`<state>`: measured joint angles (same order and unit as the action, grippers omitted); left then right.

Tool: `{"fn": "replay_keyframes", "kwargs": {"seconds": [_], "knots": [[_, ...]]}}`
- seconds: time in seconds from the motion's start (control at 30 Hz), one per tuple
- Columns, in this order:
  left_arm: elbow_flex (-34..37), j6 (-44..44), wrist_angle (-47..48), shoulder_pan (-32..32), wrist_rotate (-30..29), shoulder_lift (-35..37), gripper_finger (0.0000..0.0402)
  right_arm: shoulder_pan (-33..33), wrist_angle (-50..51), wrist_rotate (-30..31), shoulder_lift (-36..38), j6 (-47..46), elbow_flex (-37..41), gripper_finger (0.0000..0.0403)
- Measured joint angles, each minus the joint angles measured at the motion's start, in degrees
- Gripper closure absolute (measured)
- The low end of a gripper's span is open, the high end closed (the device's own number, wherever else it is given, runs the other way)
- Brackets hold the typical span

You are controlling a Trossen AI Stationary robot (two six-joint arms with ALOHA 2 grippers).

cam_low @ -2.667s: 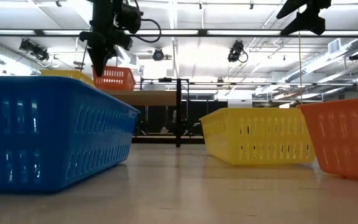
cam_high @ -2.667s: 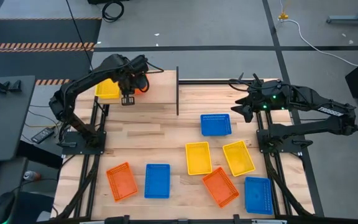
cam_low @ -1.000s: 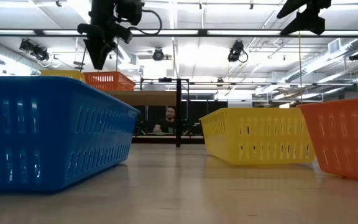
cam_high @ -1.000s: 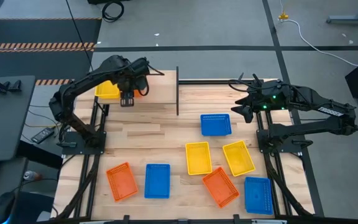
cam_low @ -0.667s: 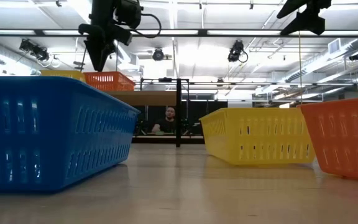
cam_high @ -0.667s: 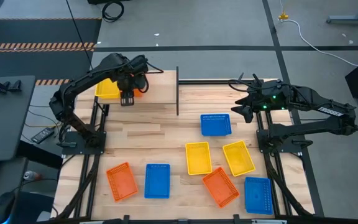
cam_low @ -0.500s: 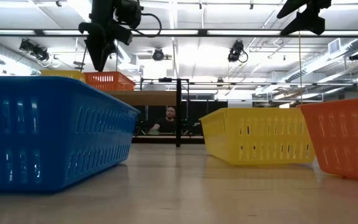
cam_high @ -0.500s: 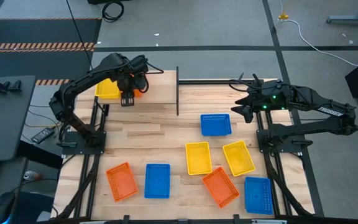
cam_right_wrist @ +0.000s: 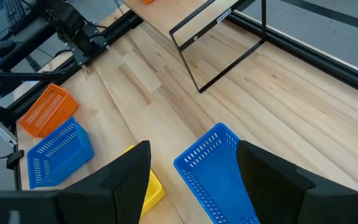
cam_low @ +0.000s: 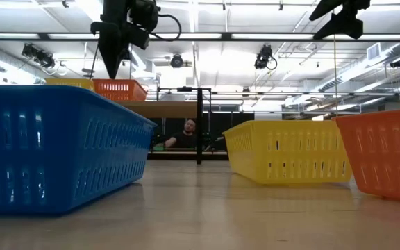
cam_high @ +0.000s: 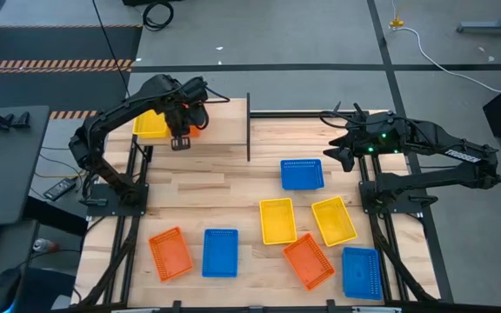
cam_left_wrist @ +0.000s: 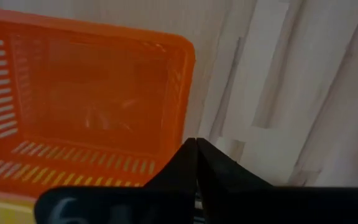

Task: Stack baskets on shelf by color
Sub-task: Put the top orange bin on the shelf, then put the bottom left blue bin on the shelf

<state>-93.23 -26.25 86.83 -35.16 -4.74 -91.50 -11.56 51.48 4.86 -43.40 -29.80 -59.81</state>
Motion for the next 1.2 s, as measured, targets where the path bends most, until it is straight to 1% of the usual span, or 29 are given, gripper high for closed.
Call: {"fn": "replay_keyframes", "kwargs": {"seconds": [0.13, 0.33, 0.43, 0.53, 0.67, 0.77, 0.83, 0.9, 1.0, 1.07, 1.2], "knots": [[0.0, 1.0, 0.0, 0.7, 0.1, 0.0, 0.0397, 0.0, 0.0, 0.0, 0.0, 0.0, 0.0, 0.0159], [0.0, 2.0, 0.0, 1.4, 0.1, 0.0, 0.0383, 0.0, 0.0, 0.0, 0.0, 0.8, 0.0, 0.0159], [-0.3, 4.3, 0.4, 2.1, -0.6, 0.0, 0.0384, 0.0, 0.0, 0.0, 0.0, 1.1, 0.0, 0.0159], [-2.9, 6.9, 0.6, 3.4, -1.3, 0.0, 0.0382, 0.0, 0.0, 0.0, 0.0, 1.1, 0.0, 0.0159], [-8.5, 11.6, 0.6, 5.9, -1.8, 0.0, 0.0371, 0.0, 0.0, 0.0, 0.0, 1.4, 0.0, 0.0159], [-13.0, 14.0, 1.0, 9.2, -1.3, 0.0, 0.036, 0.0, 0.0, 0.0, 0.0, 1.5, 0.0, 0.0159], [-15.1, 16.9, 1.2, 12.1, 1.1, 0.1, 0.0351, 0.0, 0.0, 0.0, 0.0, 1.4, 0.0, 0.0159], [-15.7, 20.0, 0.7, 15.6, 3.5, 0.1, 0.0341, 0.0, 0.3, 0.0, 0.0, 0.6, 0.0, 0.0159], [-13.6, 22.0, -0.7, 21.8, 4.2, 0.1, 0.0324, -0.2, 1.3, 0.9, -0.4, -0.1, 0.0, 0.0159], [-10.9, 23.1, -2.4, 25.6, 4.5, 0.1, 0.0309, -0.5, 2.4, 1.9, -0.9, -0.1, 0.0, 0.0159], [-4.5, 29.2, -6.7, 31.8, 7.8, 0.0, 0.0276, -1.4, 5.0, 4.3, -1.7, 0.2, 0.0, 0.0159]]}}
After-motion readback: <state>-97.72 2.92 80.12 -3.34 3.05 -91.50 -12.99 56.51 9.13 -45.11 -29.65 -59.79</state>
